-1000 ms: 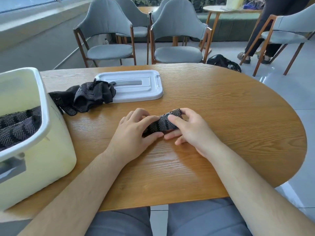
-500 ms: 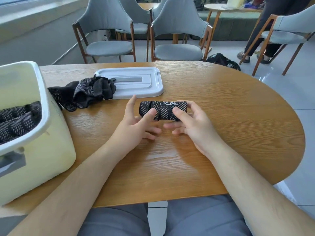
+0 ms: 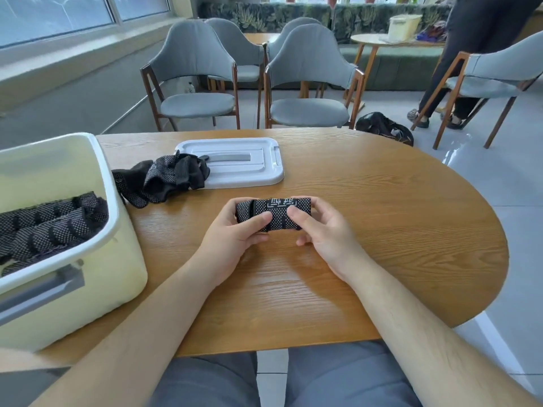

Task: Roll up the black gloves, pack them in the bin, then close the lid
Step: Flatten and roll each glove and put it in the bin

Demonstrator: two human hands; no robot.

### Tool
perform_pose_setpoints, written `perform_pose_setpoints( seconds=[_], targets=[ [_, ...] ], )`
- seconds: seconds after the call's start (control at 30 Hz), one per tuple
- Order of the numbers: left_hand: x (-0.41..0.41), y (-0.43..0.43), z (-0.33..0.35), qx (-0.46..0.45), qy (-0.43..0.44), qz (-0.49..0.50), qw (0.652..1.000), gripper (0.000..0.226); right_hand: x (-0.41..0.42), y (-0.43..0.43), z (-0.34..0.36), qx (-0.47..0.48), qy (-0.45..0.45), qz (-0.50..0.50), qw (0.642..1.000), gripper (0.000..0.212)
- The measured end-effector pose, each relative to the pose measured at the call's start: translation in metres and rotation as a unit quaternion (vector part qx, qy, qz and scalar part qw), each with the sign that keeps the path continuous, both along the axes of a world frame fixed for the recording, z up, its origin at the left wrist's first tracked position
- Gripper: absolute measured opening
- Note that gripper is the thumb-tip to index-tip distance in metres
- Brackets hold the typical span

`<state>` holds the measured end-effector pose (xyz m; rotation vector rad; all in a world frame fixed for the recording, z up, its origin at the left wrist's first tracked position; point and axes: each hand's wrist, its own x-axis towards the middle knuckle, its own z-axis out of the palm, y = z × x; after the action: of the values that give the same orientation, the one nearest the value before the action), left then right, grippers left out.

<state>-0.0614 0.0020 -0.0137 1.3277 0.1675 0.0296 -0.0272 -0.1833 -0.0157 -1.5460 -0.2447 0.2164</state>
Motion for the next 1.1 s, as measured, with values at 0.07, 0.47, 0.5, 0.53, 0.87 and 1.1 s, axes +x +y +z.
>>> perform_pose_setpoints(
  seconds=[0.07,0.47,0.5,0.53,0.87,1.1],
  targets=[
    [-0.002,-0.002,0.004,0.018,0.004,0.014,1.000,0.041,0.000,0.003,0.004,0.005,0.001,-0.010,1.000,0.025],
    [-0.016,0.034,0.119,0.064,-0.055,0.086,0.993,0.033,0.014,0.047,0.117,-0.001,-0.071,0.046,0.996,0.042],
    [-0.018,0.043,0.129,0.064,-0.050,0.092,0.992,0.035,0.014,0.056,0.127,-0.011,-0.082,0.059,0.995,0.043],
    [-0.021,0.052,0.138,0.061,-0.045,0.095,0.993,0.036,0.015,0.065,0.137,-0.020,-0.092,0.072,0.993,0.044],
    [-0.070,0.170,0.186,0.108,-0.015,0.118,0.987,0.058,0.008,0.192,0.179,-0.094,-0.130,0.199,0.967,0.047],
    [-0.100,0.240,0.177,0.199,0.058,0.118,0.971,0.037,-0.003,0.272,0.166,-0.158,-0.147,0.277,0.936,0.040]
  ],
)
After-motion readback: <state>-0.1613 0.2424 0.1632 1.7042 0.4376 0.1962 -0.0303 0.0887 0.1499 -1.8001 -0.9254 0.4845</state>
